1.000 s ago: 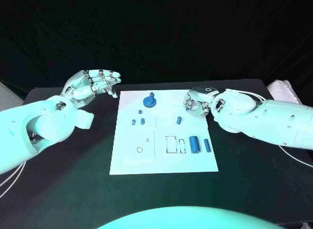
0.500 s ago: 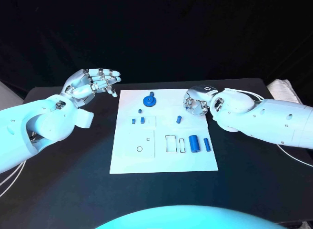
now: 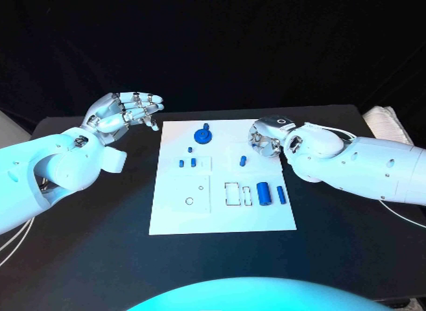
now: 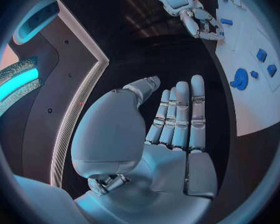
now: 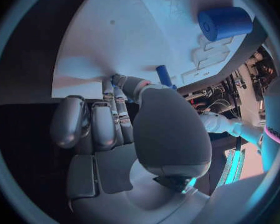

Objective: Assemble the parts on the task board

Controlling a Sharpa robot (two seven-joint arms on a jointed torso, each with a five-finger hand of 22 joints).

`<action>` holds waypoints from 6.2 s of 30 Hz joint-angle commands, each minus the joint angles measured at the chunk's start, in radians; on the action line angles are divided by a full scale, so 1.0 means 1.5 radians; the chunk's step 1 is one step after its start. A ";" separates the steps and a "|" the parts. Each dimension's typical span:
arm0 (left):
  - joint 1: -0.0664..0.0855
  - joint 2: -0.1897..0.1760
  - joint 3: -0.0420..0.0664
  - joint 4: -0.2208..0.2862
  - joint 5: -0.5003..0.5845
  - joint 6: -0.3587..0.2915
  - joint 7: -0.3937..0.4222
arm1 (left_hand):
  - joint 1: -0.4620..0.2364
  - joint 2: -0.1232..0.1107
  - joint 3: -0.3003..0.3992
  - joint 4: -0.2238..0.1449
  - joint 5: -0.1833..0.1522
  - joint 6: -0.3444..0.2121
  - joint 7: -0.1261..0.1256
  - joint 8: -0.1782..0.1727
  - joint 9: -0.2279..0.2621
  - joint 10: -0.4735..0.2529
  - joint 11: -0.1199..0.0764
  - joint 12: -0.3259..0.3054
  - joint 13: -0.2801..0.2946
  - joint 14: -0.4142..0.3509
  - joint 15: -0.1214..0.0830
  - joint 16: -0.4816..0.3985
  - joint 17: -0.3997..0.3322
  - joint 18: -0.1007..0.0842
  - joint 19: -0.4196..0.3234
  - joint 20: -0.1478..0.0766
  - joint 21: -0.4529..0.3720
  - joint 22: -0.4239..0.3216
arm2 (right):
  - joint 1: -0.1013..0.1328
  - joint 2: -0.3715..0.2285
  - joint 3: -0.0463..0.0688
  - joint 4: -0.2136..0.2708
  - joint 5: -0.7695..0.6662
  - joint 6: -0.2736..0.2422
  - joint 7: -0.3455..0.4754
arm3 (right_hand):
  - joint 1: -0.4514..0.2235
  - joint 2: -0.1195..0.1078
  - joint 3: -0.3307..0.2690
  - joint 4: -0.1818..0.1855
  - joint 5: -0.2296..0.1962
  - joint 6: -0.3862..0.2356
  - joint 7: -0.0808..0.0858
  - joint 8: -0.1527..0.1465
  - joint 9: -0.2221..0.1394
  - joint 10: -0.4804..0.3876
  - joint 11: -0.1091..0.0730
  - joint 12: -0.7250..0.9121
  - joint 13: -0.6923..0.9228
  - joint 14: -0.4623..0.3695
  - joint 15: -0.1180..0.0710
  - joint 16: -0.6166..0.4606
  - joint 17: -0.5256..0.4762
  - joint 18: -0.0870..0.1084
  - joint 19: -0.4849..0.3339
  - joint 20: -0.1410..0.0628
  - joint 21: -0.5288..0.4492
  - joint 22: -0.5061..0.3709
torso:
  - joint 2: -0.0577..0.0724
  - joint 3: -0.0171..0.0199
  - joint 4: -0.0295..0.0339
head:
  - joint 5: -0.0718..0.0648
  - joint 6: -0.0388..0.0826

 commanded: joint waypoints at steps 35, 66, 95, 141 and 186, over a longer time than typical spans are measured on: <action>0.000 0.004 0.001 -0.002 0.006 0.006 0.002 | 0.006 -0.002 -0.002 -0.003 0.003 0.002 0.002 0.002 0.000 -0.006 0.002 -0.006 -0.002 -0.005 0.002 -0.005 -0.001 0.009 0.005 0.002 -0.002 -0.001 | 0.004 -0.062 0.010 0.200 0.060 -0.161 0.022 | 0.001 0.007 0.007 -0.013 0.001 0.006 -0.002 0.005 0.007 0.028 -0.020 0.000 0.006 0.026 -0.005 0.009 0.001 -0.010 -0.001 -0.005 0.009 0.008 | 0.000 -0.0010 0.0010 | 0.018 0.003; 0.000 0.006 0.000 0.019 0.011 0.006 -0.005 | 0.005 -0.002 -0.003 -0.002 0.003 0.002 0.002 0.002 0.000 -0.008 0.003 -0.008 -0.004 -0.005 0.003 -0.006 -0.001 0.009 0.004 0.002 -0.003 -0.001 | -0.075 0.061 -0.004 0.172 0.034 -0.102 -0.007 | -0.001 0.009 0.012 -0.016 0.005 0.003 -0.001 0.005 0.009 0.027 -0.019 -0.002 0.007 0.025 -0.005 0.006 -0.005 -0.008 -0.004 -0.005 0.002 0.000 | 0.001 -0.0001 -0.0009 | 0.057 -0.017; 0.000 0.006 0.000 0.018 0.011 0.010 -0.011 | 0.006 -0.002 -0.003 -0.002 0.003 0.003 0.003 0.002 0.000 -0.009 0.003 -0.009 -0.005 -0.005 0.003 -0.007 -0.001 0.009 0.004 0.002 -0.004 -0.002 | -0.084 0.076 -0.007 0.159 0.013 -0.076 -0.021 | -0.001 0.009 0.012 -0.016 0.005 0.003 -0.001 0.005 0.009 0.027 -0.019 -0.002 0.007 0.025 -0.005 0.006 -0.005 -0.007 -0.004 -0.005 0.001 -0.001 | 0.000 -0.0006 -0.0006 | 0.062 -0.027; 0.000 0.007 0.000 0.009 0.012 0.007 -0.008 | 0.006 -0.002 -0.005 -0.002 0.003 -0.002 0.005 0.001 -0.001 -0.013 0.005 -0.012 -0.007 -0.007 0.004 -0.008 -0.002 0.009 0.004 0.003 -0.005 -0.002 | -0.084 0.036 -0.010 0.195 0.021 -0.154 0.017 | -0.029 -0.036 -0.075 -0.015 0.025 -0.115 0.033 -0.051 0.004 -0.206 0.027 0.030 -0.018 -0.043 0.036 -0.043 -0.125 0.024 -0.093 0.034 -0.149 -0.138 | -0.001 0.0000 -0.0006 | 0.056 -0.027; 0.000 0.009 0.000 0.007 0.013 0.019 -0.017 | 0.006 -0.001 -0.006 -0.002 0.003 -0.002 0.006 0.001 -0.001 -0.012 0.005 -0.012 -0.008 -0.007 0.005 -0.009 -0.002 0.009 0.004 0.004 -0.006 -0.003 | 0.006 -0.057 -0.003 0.151 0.017 0.048 -0.001 | -0.013 -0.024 -0.142 0.038 0.024 -0.076 0.011 -0.054 0.000 -0.169 0.007 0.123 -0.021 -0.002 0.020 0.017 -0.086 0.007 -0.040 0.020 -0.073 -0.049 | 0.000 -0.0009 -0.0008 | 0.045 -0.019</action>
